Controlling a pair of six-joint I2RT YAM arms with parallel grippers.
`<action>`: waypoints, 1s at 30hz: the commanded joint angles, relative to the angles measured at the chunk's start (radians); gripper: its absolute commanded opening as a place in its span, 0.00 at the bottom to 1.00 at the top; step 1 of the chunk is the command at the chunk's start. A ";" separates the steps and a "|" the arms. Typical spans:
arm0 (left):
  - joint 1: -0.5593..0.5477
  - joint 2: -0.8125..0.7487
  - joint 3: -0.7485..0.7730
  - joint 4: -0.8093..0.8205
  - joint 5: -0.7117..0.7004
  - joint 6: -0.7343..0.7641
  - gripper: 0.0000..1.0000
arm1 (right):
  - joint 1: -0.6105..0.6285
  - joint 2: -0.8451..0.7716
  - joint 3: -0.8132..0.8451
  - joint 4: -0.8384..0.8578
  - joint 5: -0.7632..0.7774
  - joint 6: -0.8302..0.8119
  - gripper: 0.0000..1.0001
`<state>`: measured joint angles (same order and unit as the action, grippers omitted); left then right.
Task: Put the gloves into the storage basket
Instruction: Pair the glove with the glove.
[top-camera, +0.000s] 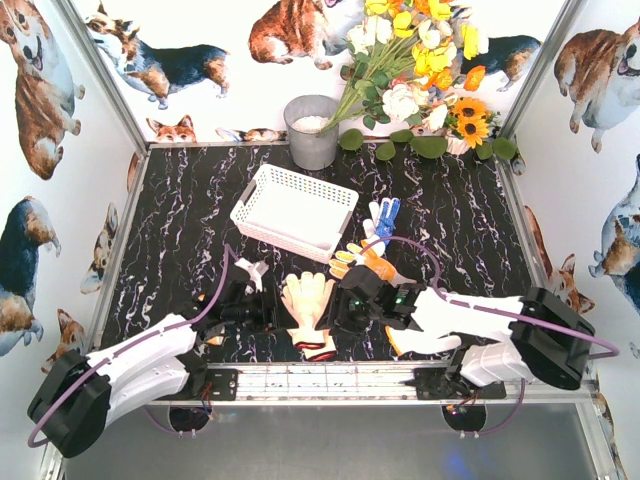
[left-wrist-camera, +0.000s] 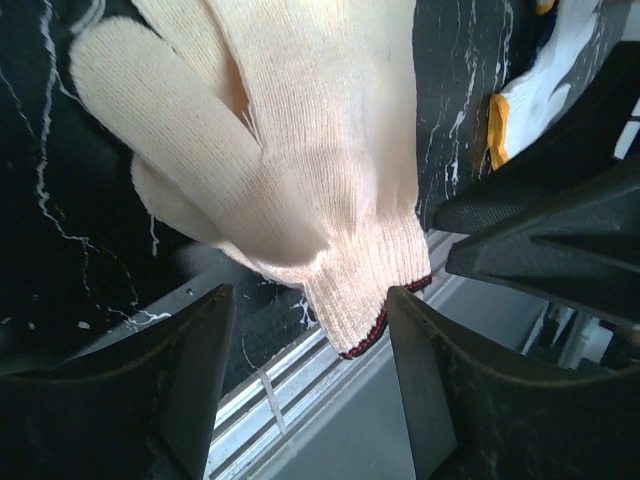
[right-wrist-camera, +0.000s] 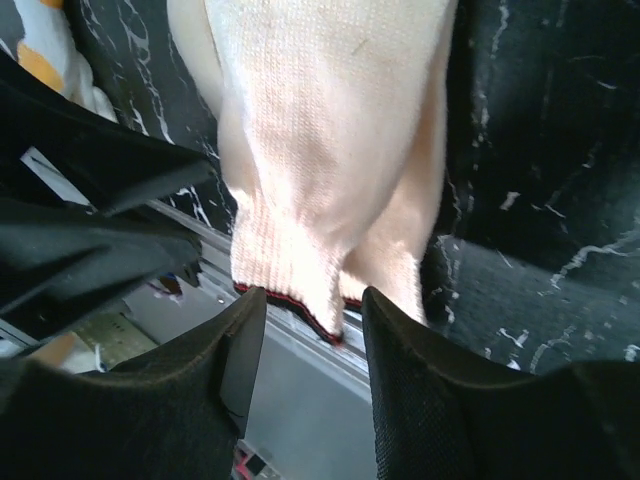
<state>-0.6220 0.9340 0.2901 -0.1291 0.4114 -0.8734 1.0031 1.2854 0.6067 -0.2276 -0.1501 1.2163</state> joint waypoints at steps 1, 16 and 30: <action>0.002 0.008 -0.021 0.067 0.083 -0.037 0.56 | 0.001 0.048 0.002 0.149 -0.036 0.086 0.45; -0.032 0.059 -0.100 0.243 0.107 -0.127 0.46 | 0.000 0.129 0.001 0.160 -0.053 0.116 0.40; -0.065 0.071 -0.082 0.284 0.111 -0.151 0.06 | 0.000 0.070 0.042 0.080 -0.039 0.039 0.02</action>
<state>-0.6773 1.0264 0.1959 0.1238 0.5125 -1.0157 1.0031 1.4010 0.6067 -0.1326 -0.2039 1.3033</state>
